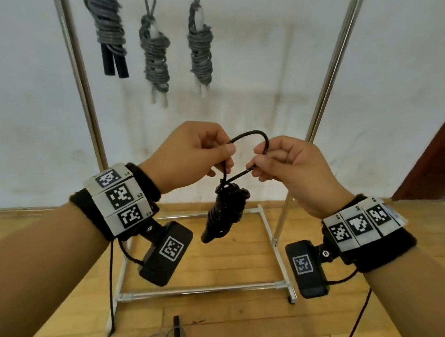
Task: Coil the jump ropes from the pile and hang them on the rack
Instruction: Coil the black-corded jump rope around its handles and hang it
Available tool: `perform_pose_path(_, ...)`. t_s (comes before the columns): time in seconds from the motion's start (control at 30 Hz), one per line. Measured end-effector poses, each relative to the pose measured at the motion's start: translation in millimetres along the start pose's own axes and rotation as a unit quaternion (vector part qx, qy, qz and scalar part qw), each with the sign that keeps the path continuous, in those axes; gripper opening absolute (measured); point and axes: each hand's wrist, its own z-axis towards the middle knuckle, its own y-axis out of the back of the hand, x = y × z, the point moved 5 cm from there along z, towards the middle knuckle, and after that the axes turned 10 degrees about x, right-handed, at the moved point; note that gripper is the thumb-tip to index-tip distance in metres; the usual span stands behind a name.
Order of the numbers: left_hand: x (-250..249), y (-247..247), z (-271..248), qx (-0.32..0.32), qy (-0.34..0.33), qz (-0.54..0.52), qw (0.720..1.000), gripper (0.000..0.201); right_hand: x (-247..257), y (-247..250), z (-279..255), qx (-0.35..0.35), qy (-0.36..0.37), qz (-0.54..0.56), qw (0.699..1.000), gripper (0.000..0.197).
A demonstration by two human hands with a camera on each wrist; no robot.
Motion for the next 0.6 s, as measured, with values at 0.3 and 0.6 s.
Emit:
perform_pose_path(0.3, -88, 67, 69, -0.070, -0.045, -0.041, 0.996, 0.005, 102, 58, 77, -0.076, 0.083, -0.041, 0.993, 0.010)
perform_pose_path(0.6, -155, 141, 131, -0.214, -0.099, -0.002, 0.972, 0.013, 189, 80, 170, -0.152, 0.158, -0.114, 0.969, 0.006)
